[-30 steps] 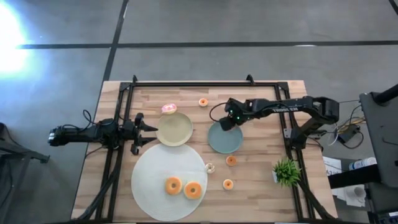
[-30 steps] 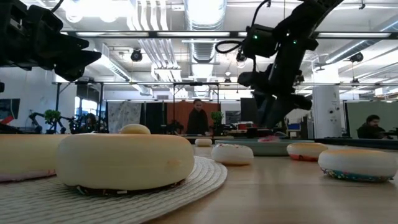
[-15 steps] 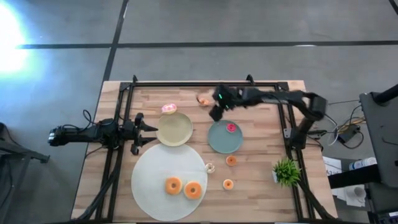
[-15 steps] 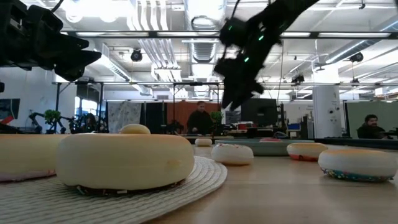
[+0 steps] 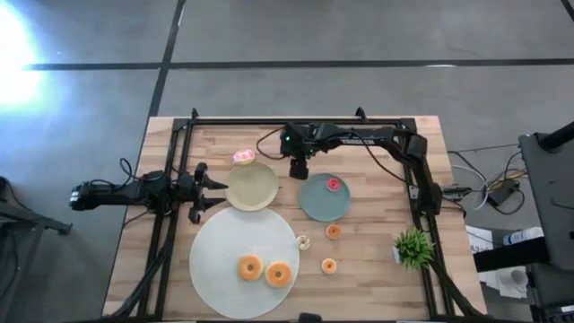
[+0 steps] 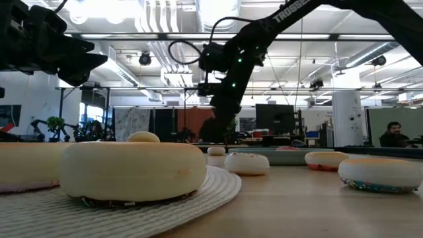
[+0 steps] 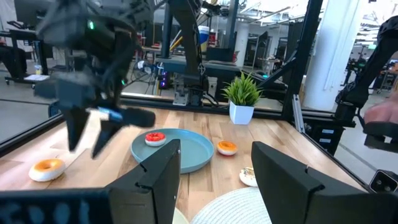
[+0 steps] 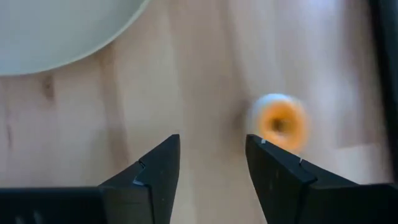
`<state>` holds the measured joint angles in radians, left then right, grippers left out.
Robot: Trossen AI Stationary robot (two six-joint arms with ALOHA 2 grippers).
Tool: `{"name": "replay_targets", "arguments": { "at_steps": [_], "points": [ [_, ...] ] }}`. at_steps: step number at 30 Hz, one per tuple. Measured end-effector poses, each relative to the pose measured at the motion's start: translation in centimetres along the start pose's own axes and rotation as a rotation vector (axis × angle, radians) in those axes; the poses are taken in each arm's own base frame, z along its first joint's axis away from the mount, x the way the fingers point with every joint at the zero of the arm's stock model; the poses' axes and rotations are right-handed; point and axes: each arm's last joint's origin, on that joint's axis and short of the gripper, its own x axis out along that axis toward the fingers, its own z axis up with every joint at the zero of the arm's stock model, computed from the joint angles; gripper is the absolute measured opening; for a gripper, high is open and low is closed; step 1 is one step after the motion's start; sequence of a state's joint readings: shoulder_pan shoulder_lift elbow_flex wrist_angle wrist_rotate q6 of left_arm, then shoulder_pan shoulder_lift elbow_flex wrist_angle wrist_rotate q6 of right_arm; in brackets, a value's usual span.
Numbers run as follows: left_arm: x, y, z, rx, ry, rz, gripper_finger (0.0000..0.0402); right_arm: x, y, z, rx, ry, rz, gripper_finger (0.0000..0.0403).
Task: Pick & Place donuts
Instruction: Put the small yellow donut on the blue plate
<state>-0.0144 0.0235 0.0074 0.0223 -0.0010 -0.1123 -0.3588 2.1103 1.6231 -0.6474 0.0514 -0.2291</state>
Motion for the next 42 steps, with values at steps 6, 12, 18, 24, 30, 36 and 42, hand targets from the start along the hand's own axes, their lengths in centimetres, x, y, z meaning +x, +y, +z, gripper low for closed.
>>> {"name": "replay_targets", "arguments": {
  "at_steps": [6,12,18,24,30,36,42],
  "points": [
    [0.0,0.0,0.0,0.000,0.001,0.000,0.0172,0.9,-2.0,1.3,-0.005,-0.029,-0.029,0.0173],
    [0.0,0.0,0.0,0.000,0.001,0.000,0.0172,2.6,-3.1,1.8,0.023,0.045,-0.010,0.0173],
    [0.0,0.0,0.0,0.000,0.001,0.000,0.0172,4.1,-3.5,2.2,0.033,0.127,-0.020,0.0173],
    [0.0,0.0,0.0,0.000,0.001,0.000,0.0172,4.3,-5.2,2.1,0.162,0.191,-0.014,0.0172],
    [0.0,0.0,0.0,0.000,0.001,0.000,0.0172,4.4,-5.7,1.7,0.202,0.236,0.053,0.0161],
    [0.0,0.0,0.0,0.000,0.001,0.000,0.0172,4.3,-5.5,1.7,0.162,0.246,0.065,0.0153],
    [0.0,0.0,0.0,0.000,0.001,0.000,0.0172,3.0,-5.6,3.0,0.147,0.196,0.060,0.0157]
  ]
}}
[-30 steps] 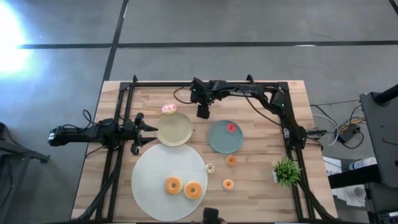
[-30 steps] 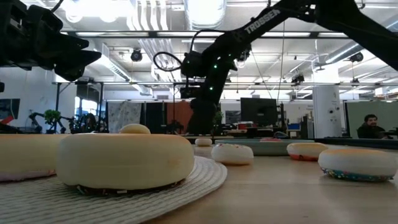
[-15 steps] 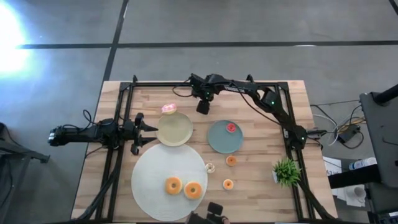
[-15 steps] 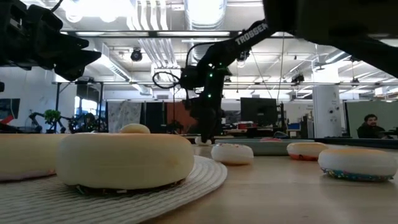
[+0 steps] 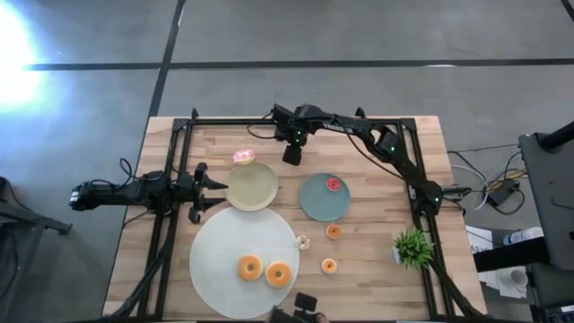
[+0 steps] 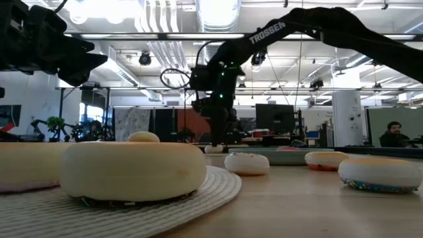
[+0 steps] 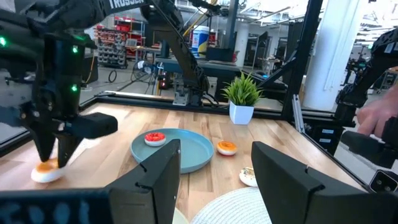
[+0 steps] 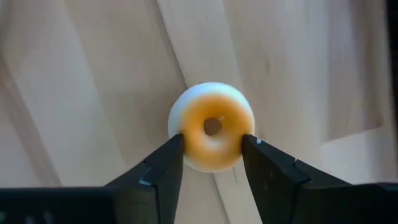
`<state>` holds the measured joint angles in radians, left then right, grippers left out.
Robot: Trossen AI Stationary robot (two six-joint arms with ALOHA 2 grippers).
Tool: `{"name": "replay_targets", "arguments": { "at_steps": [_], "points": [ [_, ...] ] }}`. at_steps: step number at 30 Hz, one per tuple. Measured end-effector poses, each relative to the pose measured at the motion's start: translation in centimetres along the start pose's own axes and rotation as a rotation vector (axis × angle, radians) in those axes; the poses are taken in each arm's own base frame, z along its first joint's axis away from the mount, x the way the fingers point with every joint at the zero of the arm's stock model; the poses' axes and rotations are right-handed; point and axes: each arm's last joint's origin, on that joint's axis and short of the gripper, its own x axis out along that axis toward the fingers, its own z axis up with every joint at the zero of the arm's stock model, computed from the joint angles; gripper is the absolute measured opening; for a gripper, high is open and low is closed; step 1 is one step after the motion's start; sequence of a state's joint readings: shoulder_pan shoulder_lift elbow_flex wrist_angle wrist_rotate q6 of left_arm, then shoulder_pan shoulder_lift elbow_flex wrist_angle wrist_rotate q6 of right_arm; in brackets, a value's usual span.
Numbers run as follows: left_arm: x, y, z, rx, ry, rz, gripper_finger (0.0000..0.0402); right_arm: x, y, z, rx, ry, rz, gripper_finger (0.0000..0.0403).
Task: Pick & Place donuts
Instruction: Put the small yellow donut on the blue plate
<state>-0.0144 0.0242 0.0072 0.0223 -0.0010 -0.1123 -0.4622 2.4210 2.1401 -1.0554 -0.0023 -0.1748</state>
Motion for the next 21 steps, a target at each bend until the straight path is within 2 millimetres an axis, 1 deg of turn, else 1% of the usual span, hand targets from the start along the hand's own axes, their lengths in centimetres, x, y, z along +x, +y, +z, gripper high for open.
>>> {"name": "replay_targets", "arguments": {
  "at_steps": [2,5,9,14,21],
  "points": [
    [0.0,0.0,0.0,0.000,0.000,0.000,0.0172,-0.7,0.0,0.4,-0.031,-0.026,0.005,0.0160],
    [0.0,0.0,0.0,0.000,0.000,0.000,0.0172,-1.2,-0.1,0.6,-0.061,-0.037,0.005,0.0167],
    [0.0,0.0,0.0,0.000,0.000,0.000,0.0172,-0.9,0.1,0.4,-0.058,-0.018,0.023,0.0178],
    [0.0,0.0,0.0,0.000,0.000,0.000,0.0172,-0.5,0.7,0.0,-0.075,0.020,0.033,0.0190],
    [0.0,0.0,0.0,0.000,0.000,0.000,0.0172,0.0,1.5,-0.2,-0.088,0.042,0.041,0.0189]
  ]
}}
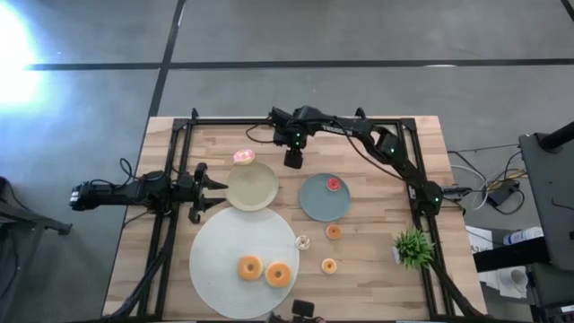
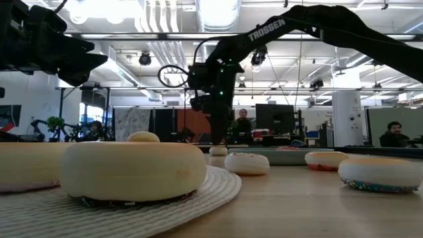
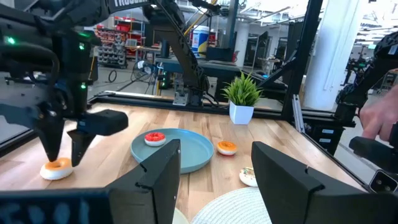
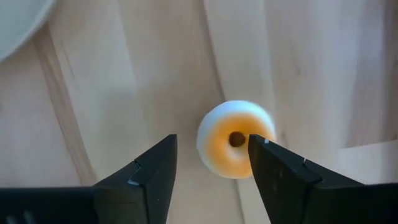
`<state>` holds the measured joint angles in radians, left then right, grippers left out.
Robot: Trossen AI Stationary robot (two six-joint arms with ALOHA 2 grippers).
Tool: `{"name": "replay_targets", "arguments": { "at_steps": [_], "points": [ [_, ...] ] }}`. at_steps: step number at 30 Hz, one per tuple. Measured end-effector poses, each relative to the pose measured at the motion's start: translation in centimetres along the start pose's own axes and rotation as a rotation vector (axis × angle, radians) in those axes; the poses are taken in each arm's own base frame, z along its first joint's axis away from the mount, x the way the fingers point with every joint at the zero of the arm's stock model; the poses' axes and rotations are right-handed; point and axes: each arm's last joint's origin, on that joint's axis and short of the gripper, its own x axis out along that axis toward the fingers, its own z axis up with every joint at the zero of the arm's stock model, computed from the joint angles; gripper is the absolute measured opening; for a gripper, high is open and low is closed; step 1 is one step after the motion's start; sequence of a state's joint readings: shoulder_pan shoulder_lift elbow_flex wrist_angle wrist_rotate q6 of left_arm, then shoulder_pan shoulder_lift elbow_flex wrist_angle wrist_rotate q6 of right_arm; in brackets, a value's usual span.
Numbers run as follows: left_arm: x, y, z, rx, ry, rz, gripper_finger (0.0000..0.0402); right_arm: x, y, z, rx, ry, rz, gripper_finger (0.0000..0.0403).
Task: Pick & Place donuts
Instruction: Put the small yellow donut on the blue plate
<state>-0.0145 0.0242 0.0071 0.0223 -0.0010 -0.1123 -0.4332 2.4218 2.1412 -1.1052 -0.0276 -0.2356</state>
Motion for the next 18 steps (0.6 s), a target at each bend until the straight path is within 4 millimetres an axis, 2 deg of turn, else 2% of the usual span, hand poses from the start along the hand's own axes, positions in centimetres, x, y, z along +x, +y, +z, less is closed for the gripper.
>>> {"name": "replay_targets", "arguments": {
  "at_steps": [6,18],
  "points": [
    [0.00,0.00,0.00,0.000,0.000,0.000,0.0172,0.75,0.24,-0.42,0.034,0.031,0.005,0.0189],
    [0.00,0.00,0.00,0.000,0.000,0.000,0.0172,0.75,0.04,-0.28,0.102,0.014,-0.007,0.0171]
  ]
}}
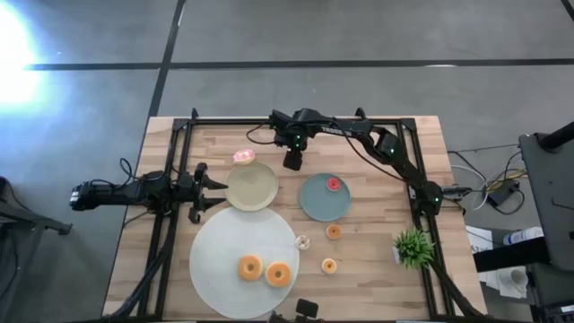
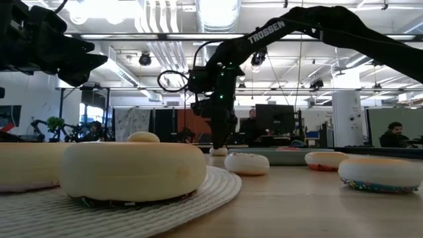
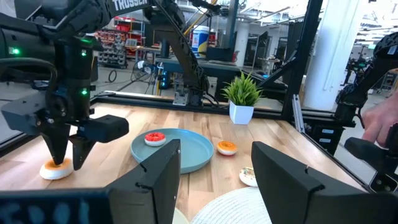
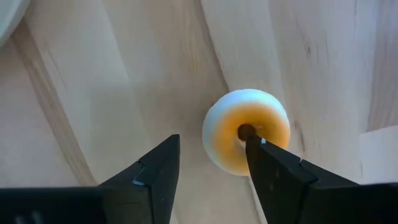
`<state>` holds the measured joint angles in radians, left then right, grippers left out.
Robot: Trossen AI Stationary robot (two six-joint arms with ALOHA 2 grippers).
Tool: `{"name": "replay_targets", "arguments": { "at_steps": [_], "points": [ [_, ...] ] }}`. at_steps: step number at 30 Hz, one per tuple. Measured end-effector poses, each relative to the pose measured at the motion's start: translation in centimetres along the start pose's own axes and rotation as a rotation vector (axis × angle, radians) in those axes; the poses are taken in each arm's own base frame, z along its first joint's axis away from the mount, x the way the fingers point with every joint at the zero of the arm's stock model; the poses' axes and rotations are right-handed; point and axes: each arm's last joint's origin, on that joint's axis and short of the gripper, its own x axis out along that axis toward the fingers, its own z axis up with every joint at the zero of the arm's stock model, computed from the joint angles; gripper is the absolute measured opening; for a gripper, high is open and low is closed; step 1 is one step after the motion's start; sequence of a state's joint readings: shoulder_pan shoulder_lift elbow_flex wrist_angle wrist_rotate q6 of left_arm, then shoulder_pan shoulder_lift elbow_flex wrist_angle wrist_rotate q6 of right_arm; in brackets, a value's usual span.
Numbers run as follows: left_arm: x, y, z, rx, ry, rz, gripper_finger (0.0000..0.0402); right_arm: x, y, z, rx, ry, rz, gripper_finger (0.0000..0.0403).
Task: Pick & Place donuts
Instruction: Put the small yellow donut on the blue plate
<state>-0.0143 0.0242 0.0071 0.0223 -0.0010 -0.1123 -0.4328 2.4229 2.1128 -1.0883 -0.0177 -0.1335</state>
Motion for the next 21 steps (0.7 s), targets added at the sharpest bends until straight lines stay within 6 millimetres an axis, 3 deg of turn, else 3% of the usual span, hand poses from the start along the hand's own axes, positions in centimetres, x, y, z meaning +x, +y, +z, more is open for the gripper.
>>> {"name": "replay_targets", "arguments": {
  "at_steps": [6,15,21],
  "points": [
    [0.0,0.0,0.0,0.000,-0.001,0.000,0.0172,0.0,0.2,-0.1,0.016,0.012,-0.001,0.0165],
    [0.0,0.0,0.0,0.000,0.000,0.000,0.0172,0.0,0.8,-0.2,0.333,0.026,-0.016,0.0168],
    [0.0,0.0,0.0,0.000,0.000,0.000,0.0172,0.0,1.0,-1.1,0.351,0.125,-0.024,0.0166]
  ]
}}
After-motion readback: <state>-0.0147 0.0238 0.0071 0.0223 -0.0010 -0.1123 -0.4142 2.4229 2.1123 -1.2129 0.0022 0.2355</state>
